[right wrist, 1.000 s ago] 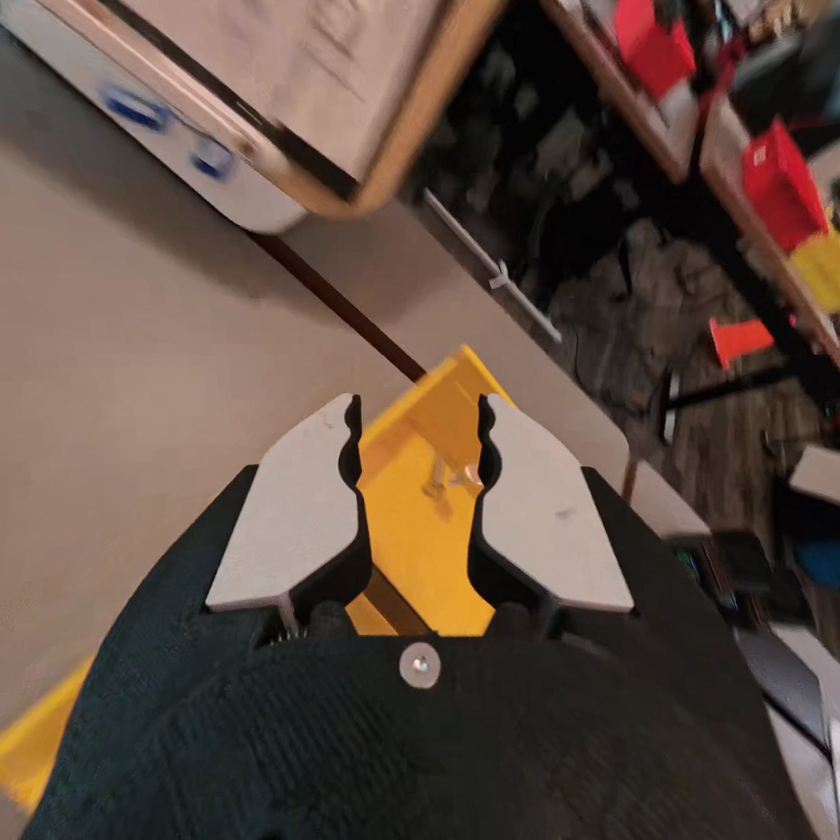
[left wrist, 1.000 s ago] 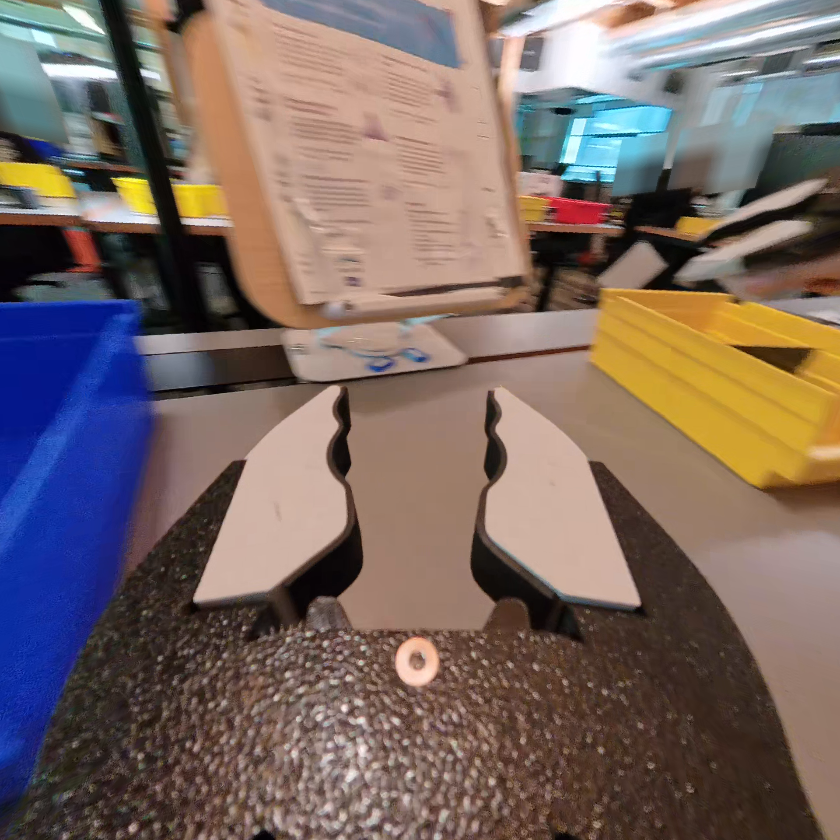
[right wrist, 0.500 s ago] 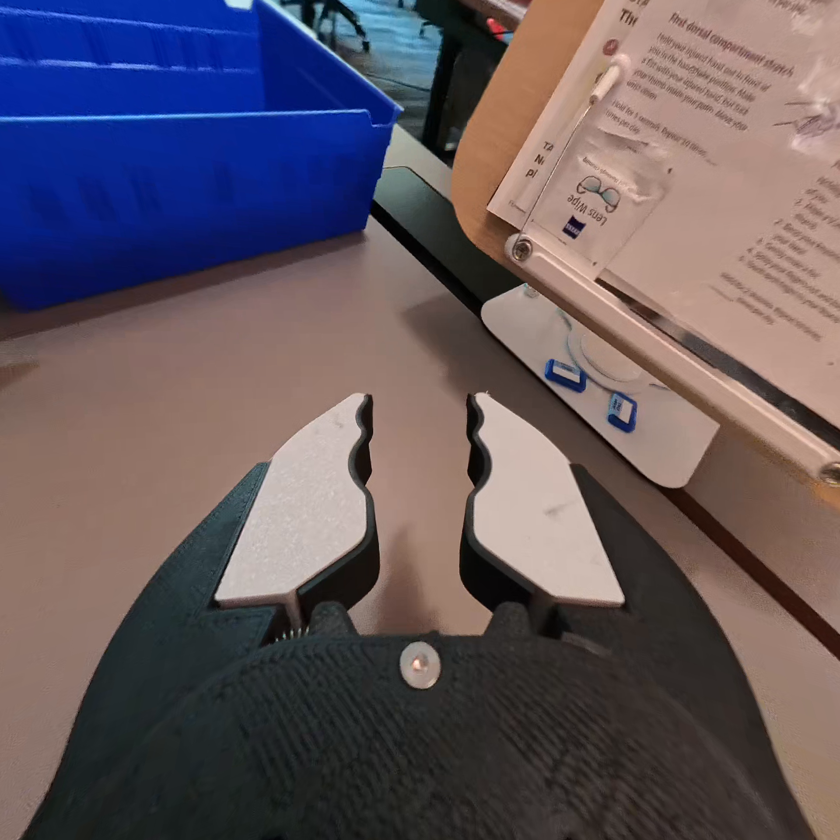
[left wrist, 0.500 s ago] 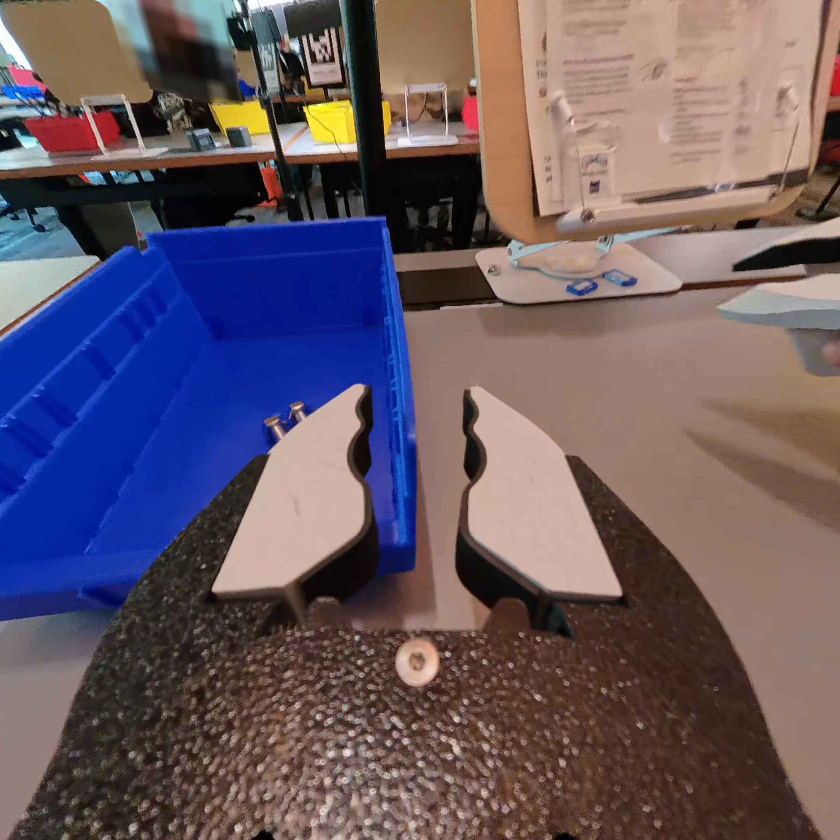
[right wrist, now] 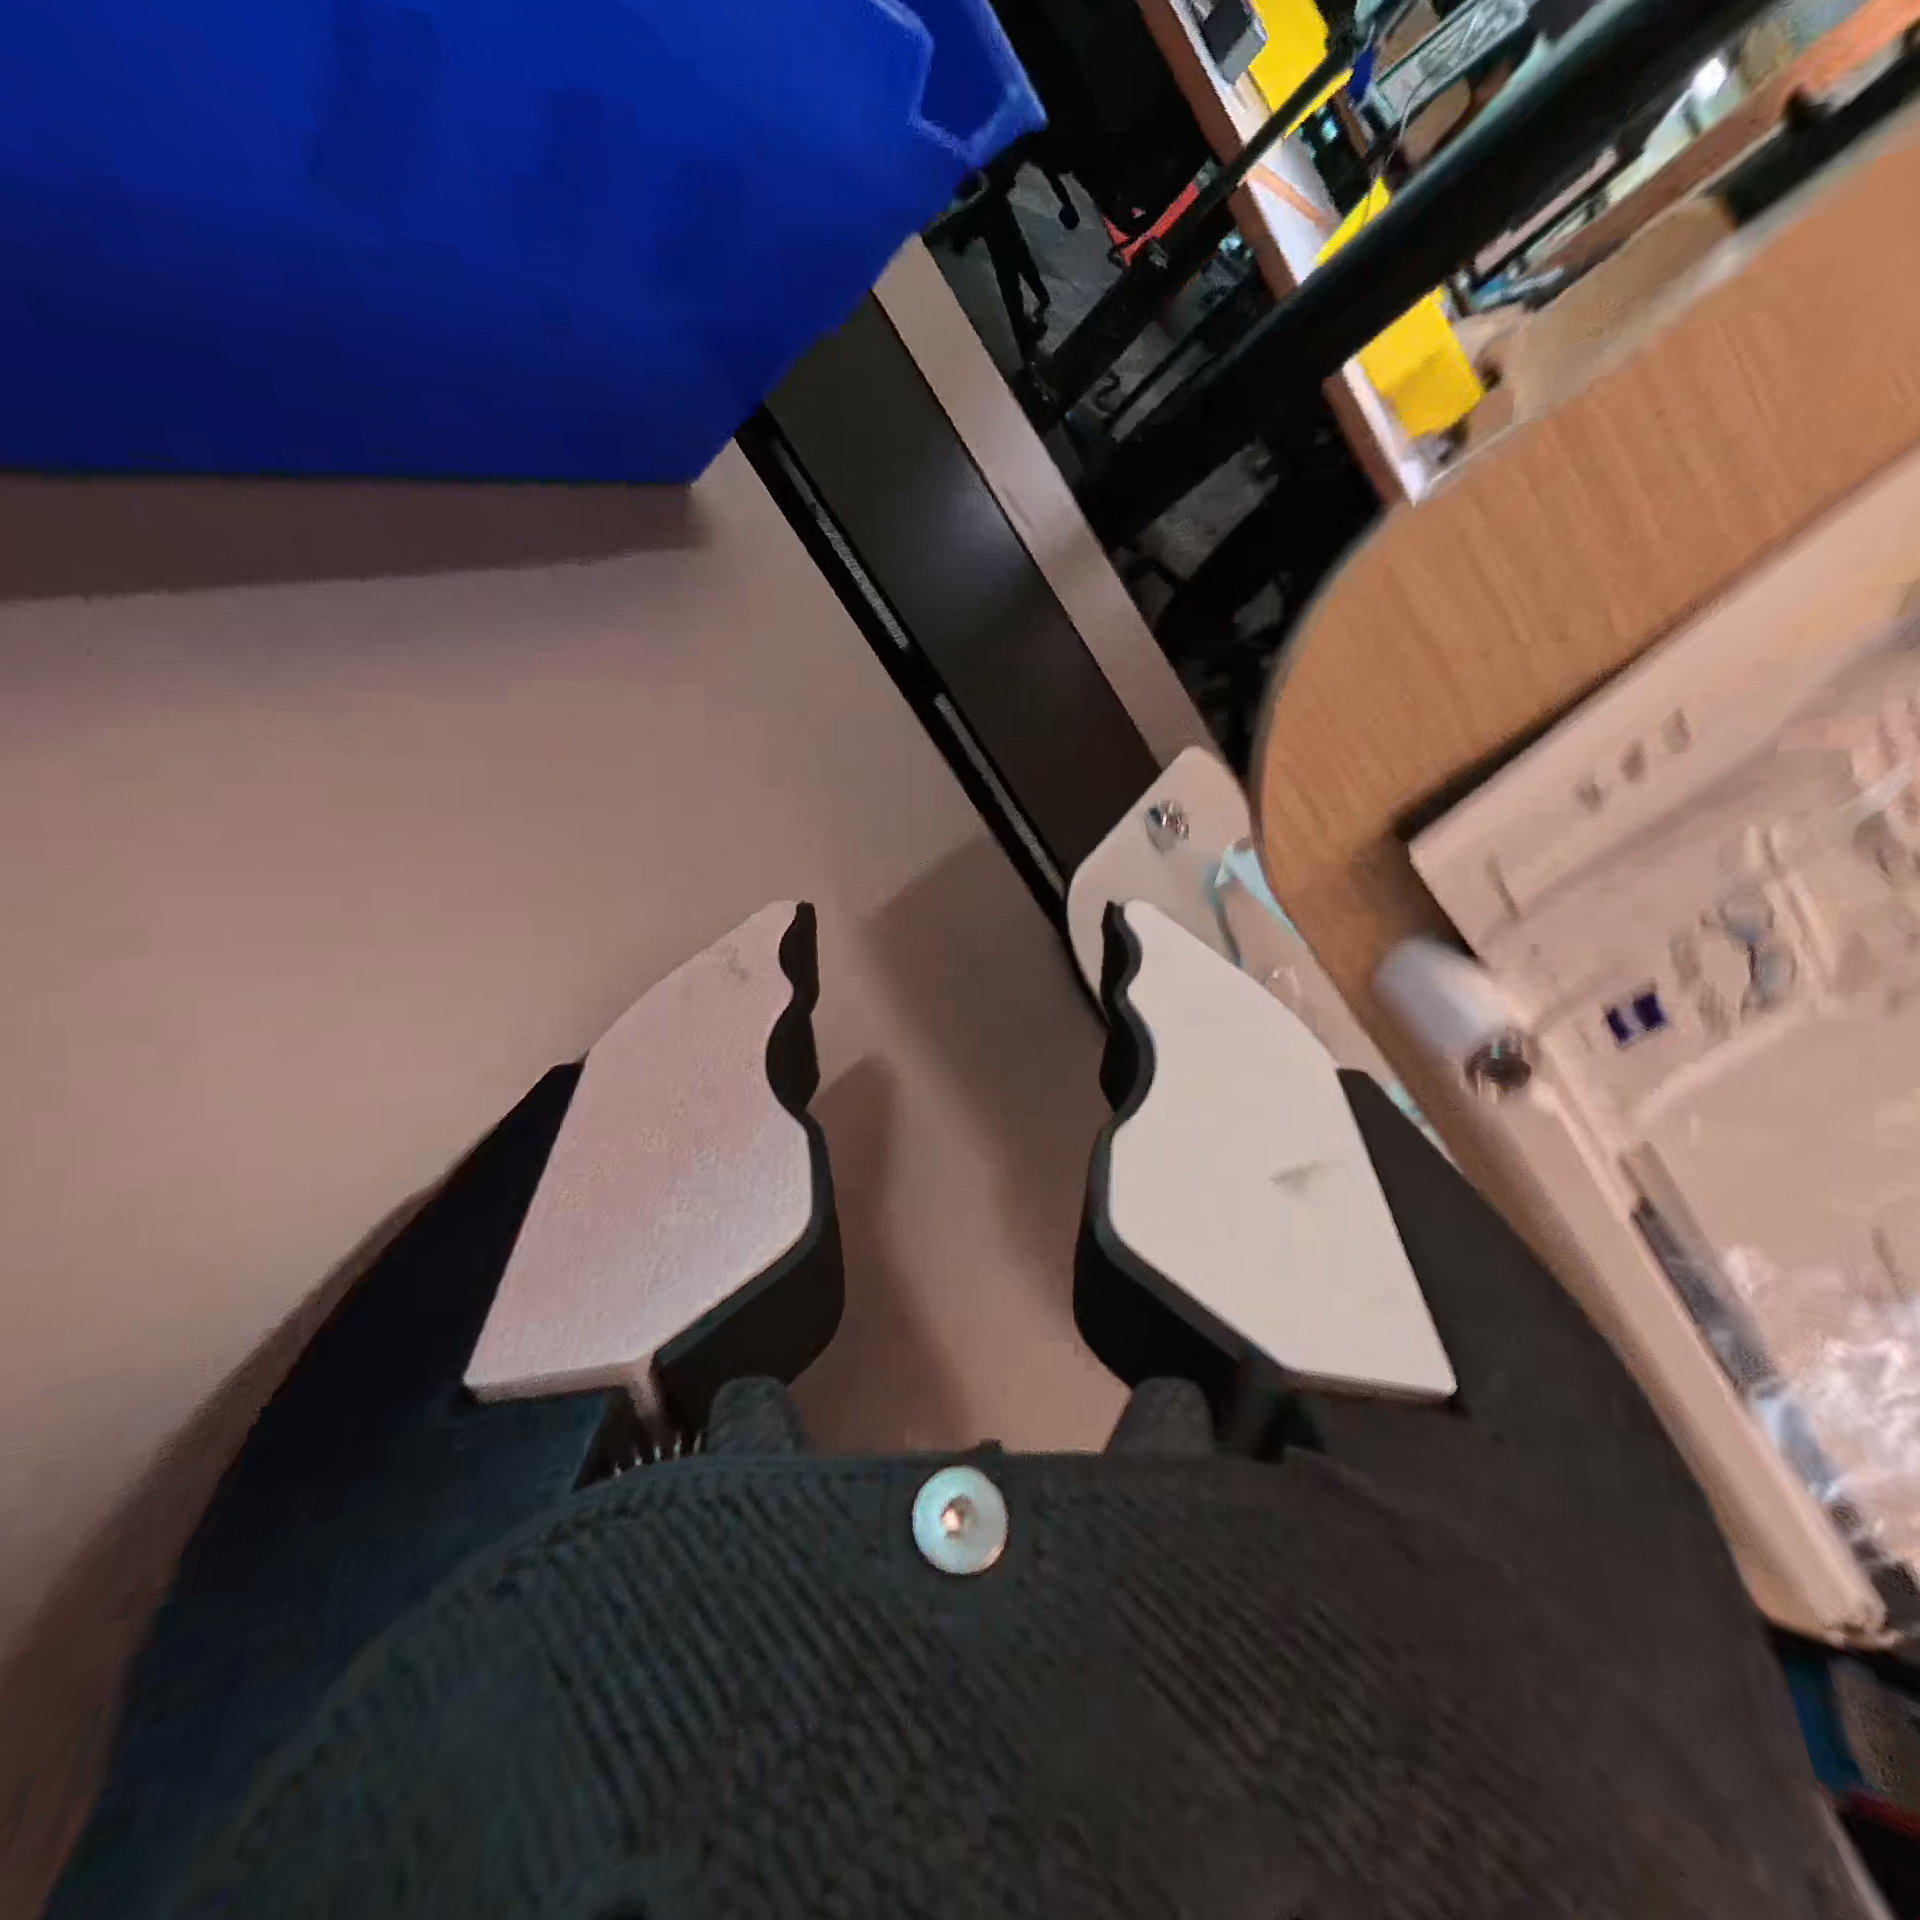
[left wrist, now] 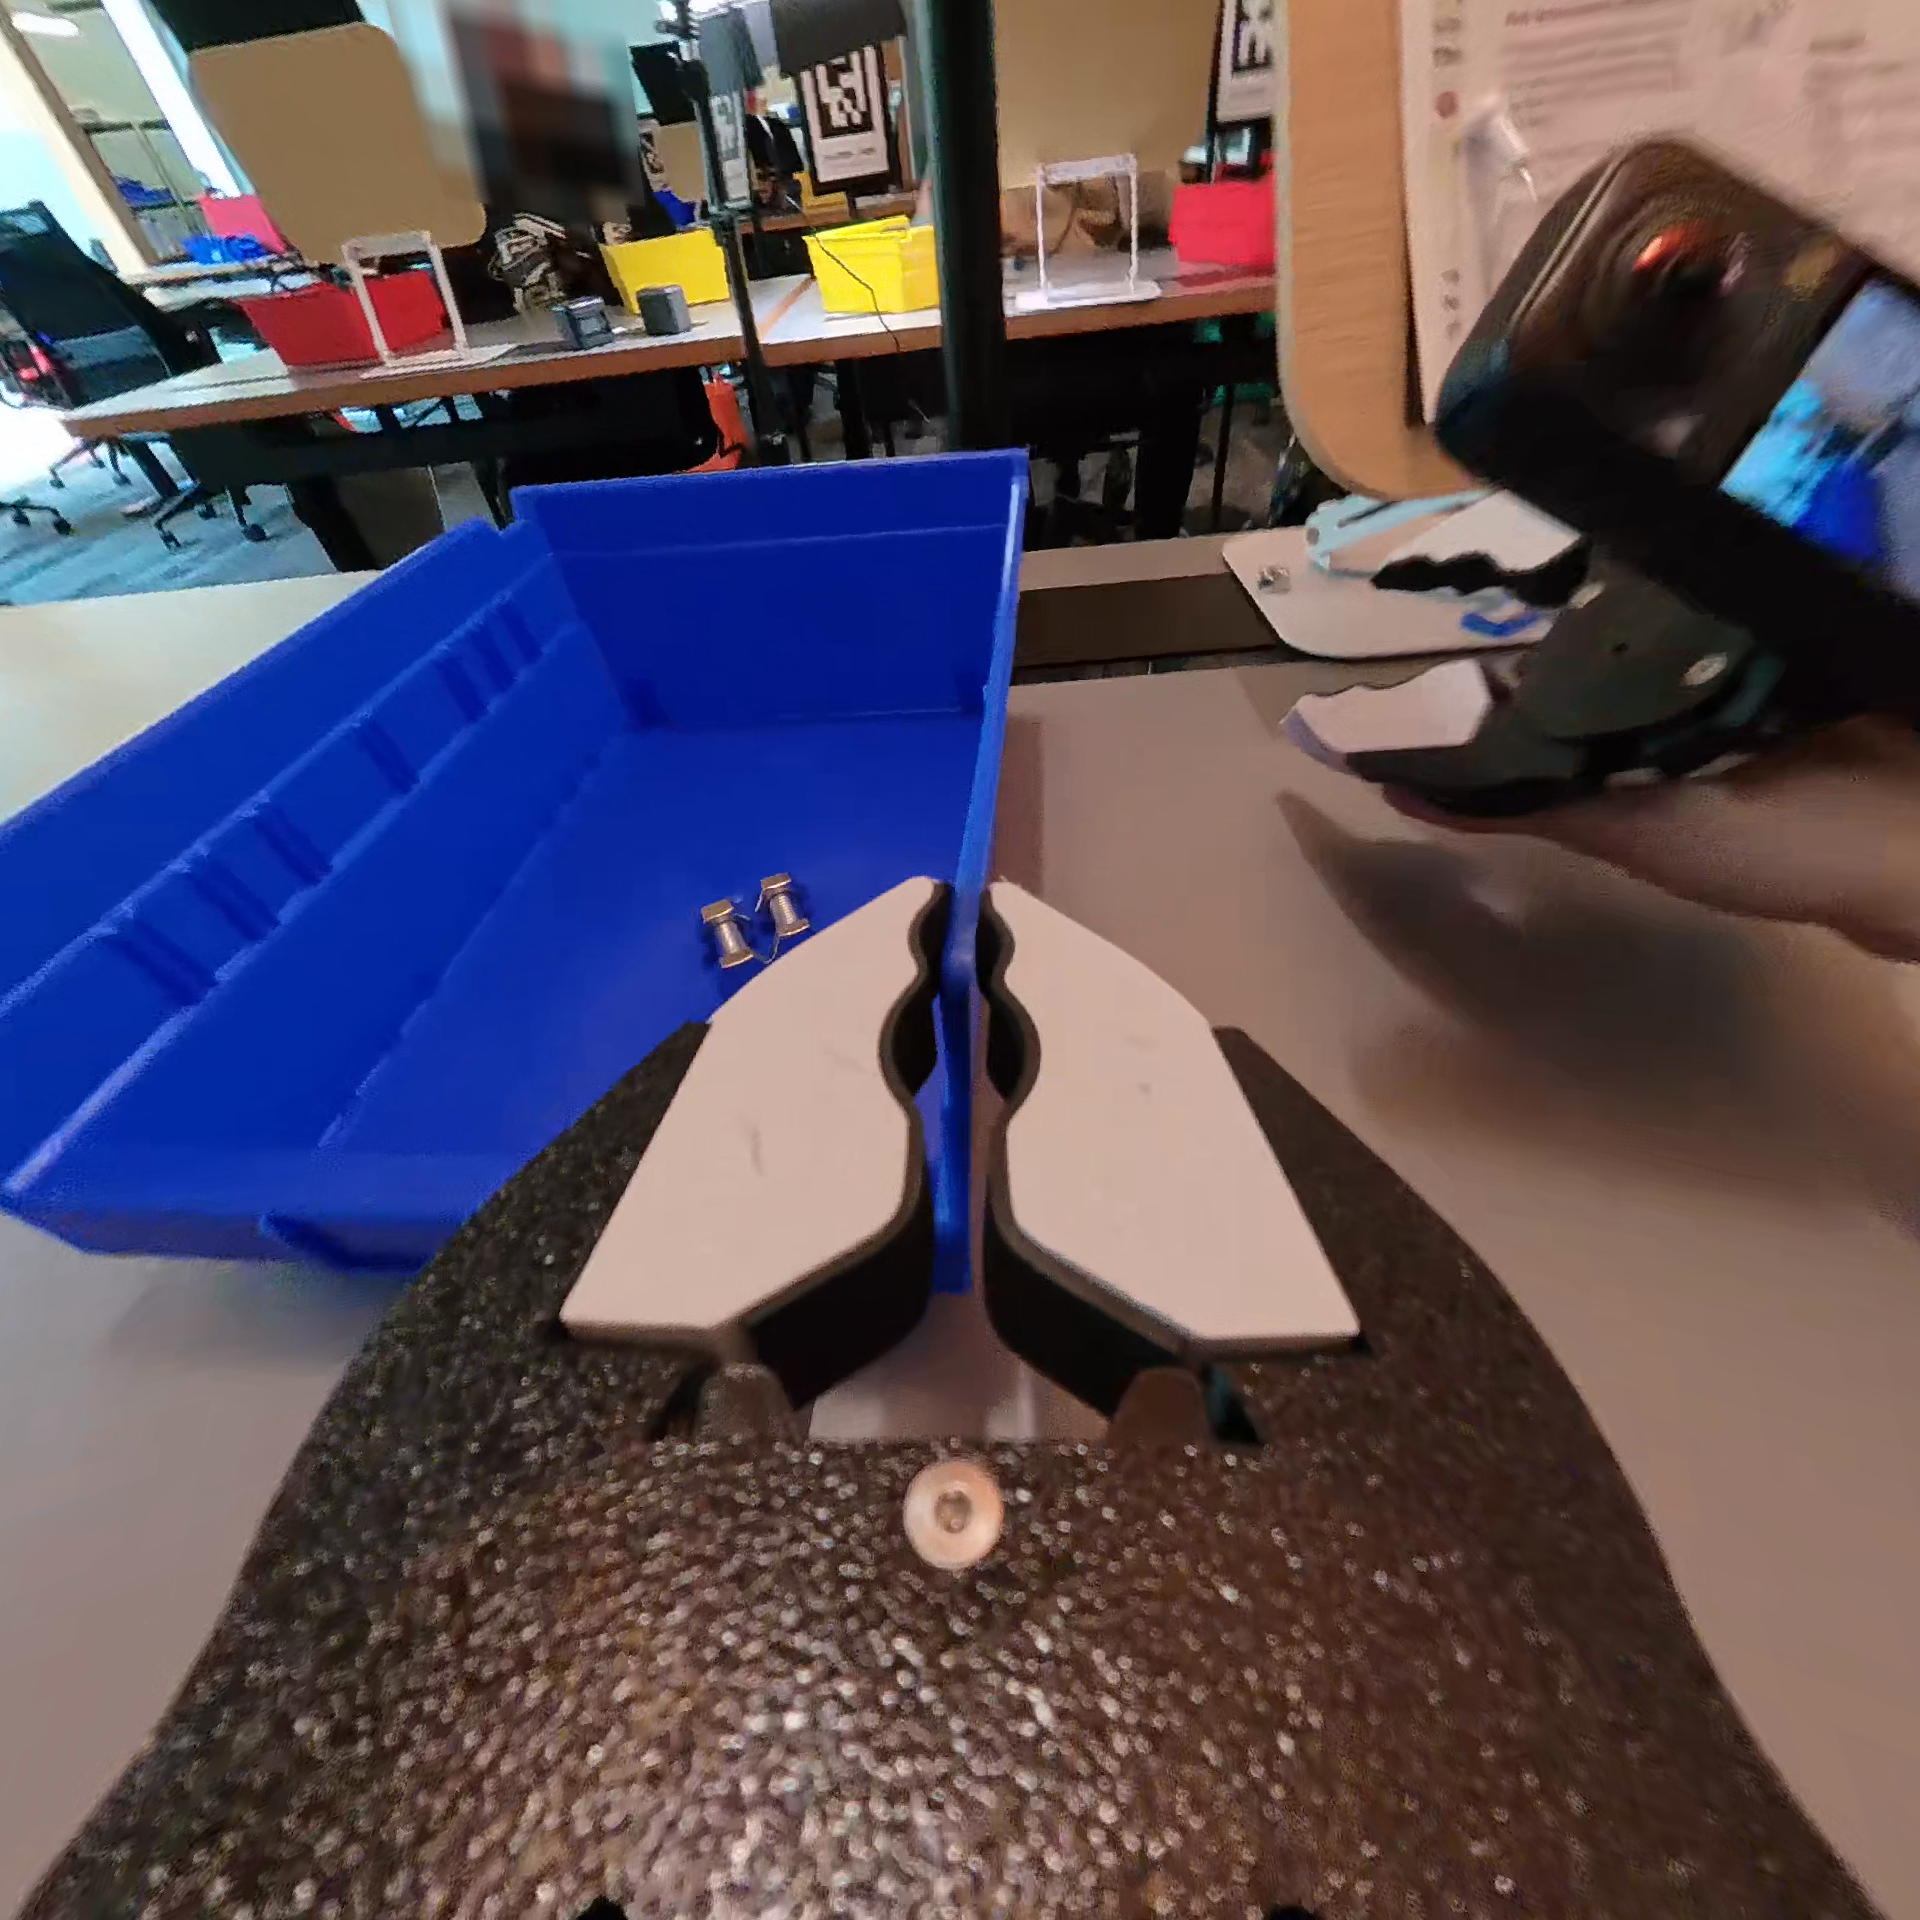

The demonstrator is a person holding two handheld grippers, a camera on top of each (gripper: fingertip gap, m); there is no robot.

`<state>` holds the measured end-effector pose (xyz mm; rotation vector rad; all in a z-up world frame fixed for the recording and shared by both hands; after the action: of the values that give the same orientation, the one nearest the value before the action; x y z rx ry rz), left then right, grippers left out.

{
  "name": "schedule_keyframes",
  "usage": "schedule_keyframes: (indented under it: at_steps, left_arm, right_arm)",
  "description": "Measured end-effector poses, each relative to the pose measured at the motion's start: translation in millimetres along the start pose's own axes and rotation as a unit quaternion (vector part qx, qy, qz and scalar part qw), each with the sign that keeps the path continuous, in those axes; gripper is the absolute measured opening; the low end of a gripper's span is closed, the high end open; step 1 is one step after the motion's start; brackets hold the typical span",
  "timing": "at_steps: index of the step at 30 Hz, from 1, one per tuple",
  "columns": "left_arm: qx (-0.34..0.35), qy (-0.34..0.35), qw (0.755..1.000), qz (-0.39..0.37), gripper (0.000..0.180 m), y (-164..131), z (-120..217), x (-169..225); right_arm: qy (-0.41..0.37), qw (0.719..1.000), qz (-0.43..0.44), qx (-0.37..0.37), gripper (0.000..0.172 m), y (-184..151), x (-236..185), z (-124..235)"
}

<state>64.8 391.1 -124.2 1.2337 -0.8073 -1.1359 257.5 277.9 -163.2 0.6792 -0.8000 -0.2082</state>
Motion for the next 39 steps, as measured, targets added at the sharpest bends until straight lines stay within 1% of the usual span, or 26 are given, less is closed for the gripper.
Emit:
schedule_keyframes:
  at_steps: [2,4,7,9,10,11,12,13,15,17,19,20,21,22,25,27,28,29,30,31,32,35,36,37,39]
  left_arm:
    - [0.002,0.014,1.0,0.005,0.004,-0.6,-3.6,-13.9]
    - [0.002,0.025,1.0,0.01,0.005,-1.8,-8.7,-29.0]
    - [0.004,0.043,0.999,0.019,0.006,-4.2,-16.9,-56.0]
    - [0.007,0.047,0.999,0.014,0.006,-5.4,-21.9,-72.0]
    - [0.008,0.048,0.999,0.009,0.005,-5.6,-24.7,-78.6]
    - [0.01,0.049,0.999,-0.001,0.005,-5.8,-27.5,-84.3]
    - [0.013,0.05,0.999,-0.013,0.004,-5.8,-30.5,-89.2]
    - [0.017,0.053,0.998,-0.025,0.004,-5.9,-33.6,-93.7]
    - [0.033,0.052,0.997,-0.049,0.004,-5.9,-38.8,-99.5]
    - [0.047,0.051,0.996,-0.063,0.003,-6.0,-40.8,-102.7]
    - [0.051,0.047,0.996,-0.063,0.003,-5.9,-40.6,-103.8]
    - [0.052,0.046,0.996,-0.062,0.003,-5.5,-40.4,-104.3]
    - [0.052,0.047,0.996,-0.061,0.003,-5.5,-40.3,-104.5]
    - [0.053,0.048,0.995,-0.062,0.003,-5.5,-40.1,-104.5]
    - [0.053,0.053,0.995,-0.07,0.003,-5.8,-39.8,-103.6]
    - [0.055,0.051,0.995,-0.068,0.003,-5.6,-39.5,-103.8]
    - [0.055,0.05,0.995,-0.066,0.003,-5.5,-39.4,-103.8]
    - [0.055,0.049,0.995,-0.065,0.003,-5.5,-39.4,-103.8]
    - [0.055,0.05,0.995,-0.066,0.003,-5.5,-39.3,-103.8]
    - [0.055,0.051,0.995,-0.068,0.003,-5.6,-39.3,-103.6]
    - [0.056,0.052,0.995,-0.07,0.003,-5.5,-39.1,-103.2]
    - [0.06,0.051,0.994,-0.073,0.003,-5.2,-38.3,-102.5]
    - [0.061,0.051,0.994,-0.072,0.003,-5.1,-38.0,-102.5]
    - [0.062,0.051,0.994,-0.073,0.003,-5.0,-37.7,-102.4]
    - [0.065,0.052,0.993,-0.078,0.003,-4.7,-36.9,-101.6]
  right_arm:
    - [-0.021,0.999,0.036,-0.007,0.051,14.8,-1.3,-16.6]
    - [-0.031,0.998,0.043,-0.019,0.05,25.5,-1.7,-37.9]
    - [-0.025,0.999,-0.01,-0.046,0.039,34.1,-4.2,-70.9]
    - [-0.037,0.996,-0.051,-0.061,0.031,39.6,1.3,-88.1]
    - [-0.037,0.995,-0.062,-0.072,0.033,42.3,4.2,-95.7]
    - [-0.041,0.993,-0.066,-0.084,0.038,44.5,8.7,-103.1]
    - [-0.051,0.992,-0.064,-0.097,0.042,45.4,14.9,-110.6]
    - [-0.064,0.99,-0.06,-0.11,0.044,44.7,22.1,-118.3]
    - [-0.089,0.985,-0.046,-0.141,0.04,40.2,36.7,-132.1]
    - [-0.122,0.976,-0.023,-0.181,0.044,32.2,52.4,-140.1]
    - [-0.146,0.964,-0.021,-0.223,0.042,20.5,63.2,-143.6]
    - [-0.139,0.961,-0.038,-0.238,0.037,14.9,62.9,-146.4]
    - [-0.124,0.959,-0.061,-0.249,0.019,11.7,60.4,-149.0]
    - [-0.111,0.957,-0.084,-0.255,0.013,11.2,59.0,-150.8]
    - [-0.109,0.945,-0.197,-0.237,0.022,10.1,67.2,-151.6]
    - [-0.083,0.921,-0.319,-0.209,0.019,6.5,70.9,-153.5]
    - [-0.084,0.908,-0.361,-0.196,0.026,2.7,75.4,-153.2]
    - [-0.124,0.898,-0.372,-0.201,0.041,-4.3,84.1,-149.5]
    - [-0.145,0.901,-0.356,-0.199,0.056,-5.9,90.1,-148.3]
    - [-0.145,0.908,-0.341,-0.193,0.053,-4.7,91.6,-149.1]
    - [-0.148,0.908,-0.343,-0.191,0.049,-5.1,92.0,-149.4]
    - [-0.188,0.894,-0.363,-0.183,0.056,-8.3,97.7,-144.9]
    - [-0.191,0.891,-0.373,-0.174,0.059,-6.8,96.5,-143.3]
    - [-0.177,0.893,-0.373,-0.177,0.06,-6.3,92.4,-143.1]
    - [-0.183,0.893,-0.367,-0.185,0.067,-11.0,93.3,-136.3]
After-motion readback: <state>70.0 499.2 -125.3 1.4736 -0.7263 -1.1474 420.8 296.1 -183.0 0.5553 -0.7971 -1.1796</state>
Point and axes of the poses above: each gripper's, where its closed fingertips meet, z back along the fingers, y out of its top, x = y × z across the jaws, the point moved 3 cm from there along z, back along the fingers, and after that the axes turned 9 degrees about y, right-handed, at the moved point
